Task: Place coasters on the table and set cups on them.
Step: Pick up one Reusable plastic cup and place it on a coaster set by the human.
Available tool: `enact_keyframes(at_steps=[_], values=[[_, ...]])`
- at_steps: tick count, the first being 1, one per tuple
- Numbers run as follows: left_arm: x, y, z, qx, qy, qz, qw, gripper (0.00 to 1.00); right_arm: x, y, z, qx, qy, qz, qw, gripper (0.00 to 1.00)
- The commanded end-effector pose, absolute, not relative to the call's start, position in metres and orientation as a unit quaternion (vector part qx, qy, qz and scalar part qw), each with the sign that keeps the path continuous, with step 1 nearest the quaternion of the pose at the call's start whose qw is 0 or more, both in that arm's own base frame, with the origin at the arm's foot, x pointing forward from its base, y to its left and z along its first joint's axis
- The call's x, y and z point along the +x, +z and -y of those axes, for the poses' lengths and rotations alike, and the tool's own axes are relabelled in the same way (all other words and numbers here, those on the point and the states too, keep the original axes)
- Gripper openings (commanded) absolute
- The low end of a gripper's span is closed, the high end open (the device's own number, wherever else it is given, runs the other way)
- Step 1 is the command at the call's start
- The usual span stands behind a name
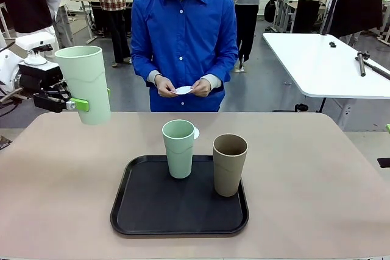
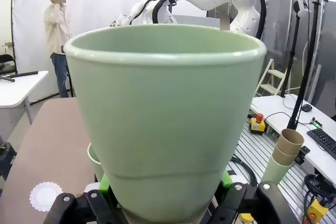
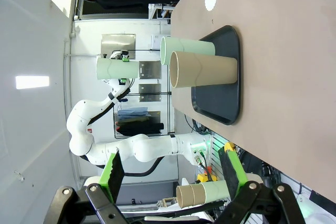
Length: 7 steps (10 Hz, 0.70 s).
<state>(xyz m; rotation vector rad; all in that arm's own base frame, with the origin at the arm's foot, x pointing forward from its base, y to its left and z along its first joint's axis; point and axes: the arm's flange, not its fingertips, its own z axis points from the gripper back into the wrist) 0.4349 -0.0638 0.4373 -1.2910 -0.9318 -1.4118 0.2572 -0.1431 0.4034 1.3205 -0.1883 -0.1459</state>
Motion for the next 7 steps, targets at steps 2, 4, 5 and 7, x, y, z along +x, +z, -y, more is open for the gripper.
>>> enact_keyframes(at_steps=[2,4,5,7], values=[[0.481,0.43,0.076,-0.552,-0.589,0.359,0.469,0.83,0.259,0.405,0.143,0.617,-0.07,0.09,0.779,1.0],[0.529,0.434,0.093,-0.538,-0.588,0.365,0.482,0.83,0.259,0.405,0.143,0.617,-0.07,0.09,0.779,1.0],[0.554,0.434,0.099,-0.538,-0.582,0.366,0.487,0.83,0.259,0.405,0.143,0.617,-0.07,0.09,0.779,1.0],[0.601,0.421,0.124,-0.527,-0.577,0.361,0.51,0.83,0.259,0.405,0.143,0.617,-0.07,0.09,0.779,1.0]])
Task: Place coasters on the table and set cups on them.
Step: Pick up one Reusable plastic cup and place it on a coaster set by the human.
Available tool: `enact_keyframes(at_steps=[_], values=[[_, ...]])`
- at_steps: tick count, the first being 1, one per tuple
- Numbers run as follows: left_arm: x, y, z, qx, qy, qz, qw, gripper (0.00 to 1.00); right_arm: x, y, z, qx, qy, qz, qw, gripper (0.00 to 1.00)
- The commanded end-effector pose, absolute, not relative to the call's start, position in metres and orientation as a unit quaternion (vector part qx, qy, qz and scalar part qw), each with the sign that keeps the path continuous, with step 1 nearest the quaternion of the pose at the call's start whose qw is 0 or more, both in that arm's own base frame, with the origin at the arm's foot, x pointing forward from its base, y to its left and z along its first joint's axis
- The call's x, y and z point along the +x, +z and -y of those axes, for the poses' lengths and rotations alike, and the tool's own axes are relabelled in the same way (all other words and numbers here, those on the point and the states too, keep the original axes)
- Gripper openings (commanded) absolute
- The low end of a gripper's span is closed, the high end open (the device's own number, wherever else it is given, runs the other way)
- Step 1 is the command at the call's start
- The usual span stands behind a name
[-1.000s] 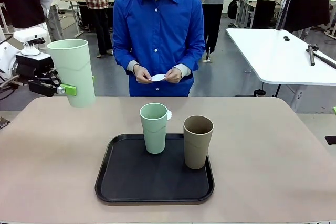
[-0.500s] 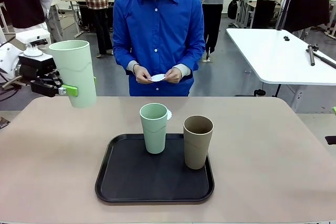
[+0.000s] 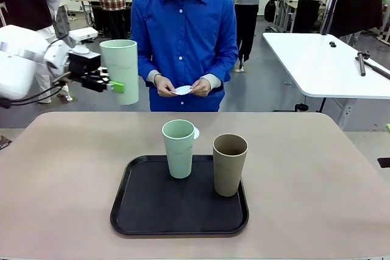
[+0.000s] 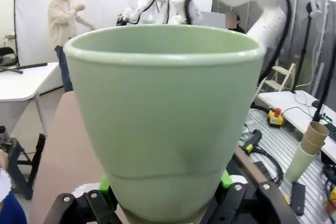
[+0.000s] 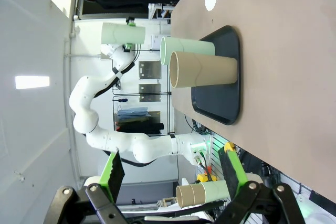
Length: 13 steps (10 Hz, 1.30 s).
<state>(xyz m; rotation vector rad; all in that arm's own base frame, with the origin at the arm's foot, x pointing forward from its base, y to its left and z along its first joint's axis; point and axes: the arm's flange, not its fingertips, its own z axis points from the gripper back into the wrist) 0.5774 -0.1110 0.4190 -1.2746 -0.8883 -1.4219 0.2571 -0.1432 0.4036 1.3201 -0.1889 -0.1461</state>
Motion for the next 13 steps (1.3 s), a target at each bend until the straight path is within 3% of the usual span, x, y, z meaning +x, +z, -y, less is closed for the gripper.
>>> enact_keyframes(at_steps=[1,6,13], values=[[0.618,0.418,0.139,-0.528,-0.578,0.359,0.507,0.83,0.259,0.405,0.143,0.617,-0.07,0.09,0.779,1.0],[0.666,0.399,0.212,-0.532,-0.605,0.359,0.471,0.83,0.259,0.405,0.143,0.617,-0.07,0.09,0.779,1.0],[0.694,0.37,0.273,-0.524,-0.608,0.373,0.465,0.83,0.259,0.405,0.143,0.617,-0.07,0.09,0.779,1.0]])
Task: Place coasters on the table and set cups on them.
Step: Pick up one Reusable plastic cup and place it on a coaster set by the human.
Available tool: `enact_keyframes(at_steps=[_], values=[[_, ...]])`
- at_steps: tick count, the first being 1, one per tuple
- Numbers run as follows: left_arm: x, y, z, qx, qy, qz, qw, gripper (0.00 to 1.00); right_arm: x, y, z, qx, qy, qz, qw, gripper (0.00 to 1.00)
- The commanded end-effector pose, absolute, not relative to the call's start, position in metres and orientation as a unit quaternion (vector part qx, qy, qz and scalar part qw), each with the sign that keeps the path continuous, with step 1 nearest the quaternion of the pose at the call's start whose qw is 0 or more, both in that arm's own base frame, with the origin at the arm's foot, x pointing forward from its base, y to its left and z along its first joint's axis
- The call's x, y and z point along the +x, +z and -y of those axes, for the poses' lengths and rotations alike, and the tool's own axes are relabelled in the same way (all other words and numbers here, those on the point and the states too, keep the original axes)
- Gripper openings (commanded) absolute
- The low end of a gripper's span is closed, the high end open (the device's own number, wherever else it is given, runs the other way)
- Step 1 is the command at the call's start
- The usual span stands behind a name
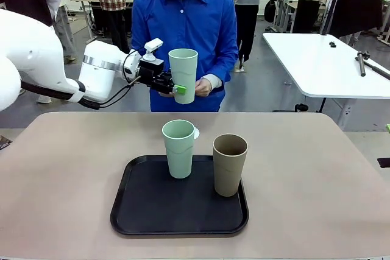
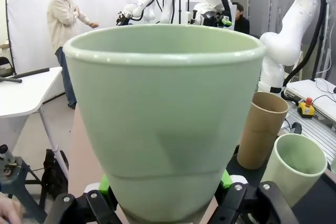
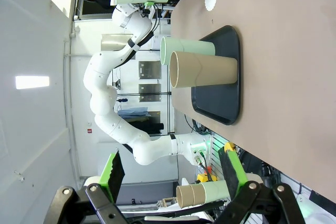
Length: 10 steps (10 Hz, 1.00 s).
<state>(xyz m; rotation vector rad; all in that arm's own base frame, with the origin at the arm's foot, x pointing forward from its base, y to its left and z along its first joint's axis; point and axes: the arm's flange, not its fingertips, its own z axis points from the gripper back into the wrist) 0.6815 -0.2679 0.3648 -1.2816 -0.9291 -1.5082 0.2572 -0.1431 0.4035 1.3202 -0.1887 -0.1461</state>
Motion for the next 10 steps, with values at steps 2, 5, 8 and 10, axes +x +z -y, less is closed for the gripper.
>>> enact_keyframes(at_steps=[2,5,8,10], values=[[0.682,0.37,0.267,-0.546,-0.597,0.364,0.462,0.83,0.259,0.405,0.143,0.617,-0.07,0.09,0.779,1.0],[0.682,0.361,0.273,-0.524,-0.612,0.377,0.457,0.83,0.259,0.405,0.143,0.617,-0.07,0.09,0.779,1.0],[0.682,0.361,0.273,-0.524,-0.612,0.377,0.457,0.83,0.259,0.405,0.143,0.617,-0.07,0.09,0.779,1.0],[0.682,0.358,0.273,-0.528,-0.609,0.373,0.459,0.83,0.259,0.405,0.143,0.617,-0.07,0.09,0.779,1.0]])
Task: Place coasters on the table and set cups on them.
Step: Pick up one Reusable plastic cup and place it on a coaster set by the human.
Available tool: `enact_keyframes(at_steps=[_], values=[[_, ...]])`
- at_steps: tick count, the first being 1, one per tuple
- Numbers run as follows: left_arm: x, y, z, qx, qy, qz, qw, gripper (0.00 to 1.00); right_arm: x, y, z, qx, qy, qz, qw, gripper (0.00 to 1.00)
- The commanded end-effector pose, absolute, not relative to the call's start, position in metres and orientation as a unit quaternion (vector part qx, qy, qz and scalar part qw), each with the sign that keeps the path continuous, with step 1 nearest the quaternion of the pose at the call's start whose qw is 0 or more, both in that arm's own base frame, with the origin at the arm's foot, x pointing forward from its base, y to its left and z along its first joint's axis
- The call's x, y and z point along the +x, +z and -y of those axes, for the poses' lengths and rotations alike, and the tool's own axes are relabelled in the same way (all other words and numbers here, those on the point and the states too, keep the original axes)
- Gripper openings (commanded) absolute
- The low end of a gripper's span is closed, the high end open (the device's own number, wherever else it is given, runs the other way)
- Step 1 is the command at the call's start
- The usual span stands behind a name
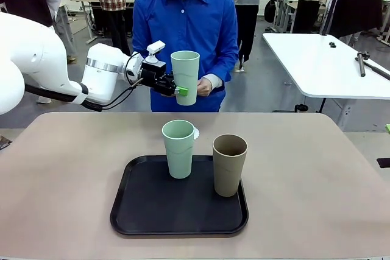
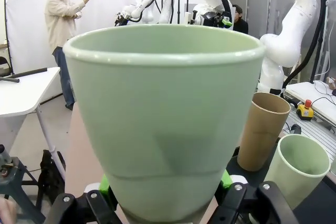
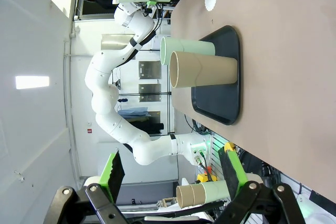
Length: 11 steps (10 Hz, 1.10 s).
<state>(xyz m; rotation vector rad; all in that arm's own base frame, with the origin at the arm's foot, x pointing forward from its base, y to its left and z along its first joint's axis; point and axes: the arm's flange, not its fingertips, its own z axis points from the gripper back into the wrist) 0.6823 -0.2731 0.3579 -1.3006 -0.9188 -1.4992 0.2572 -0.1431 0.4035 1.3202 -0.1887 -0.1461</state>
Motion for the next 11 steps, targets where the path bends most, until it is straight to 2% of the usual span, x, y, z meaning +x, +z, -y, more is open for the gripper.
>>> enact_keyframes(at_steps=[1,5,11], values=[[0.685,0.35,0.277,-0.527,-0.617,0.371,0.451,0.83,0.259,0.405,0.143,0.617,-0.07,0.09,0.779,1.0],[0.694,0.309,0.292,-0.526,-0.617,0.378,0.446,0.83,0.259,0.405,0.143,0.617,-0.07,0.09,0.779,1.0],[0.698,0.275,0.29,-0.54,-0.617,0.356,0.448,0.83,0.259,0.405,0.143,0.617,-0.07,0.09,0.779,1.0]])
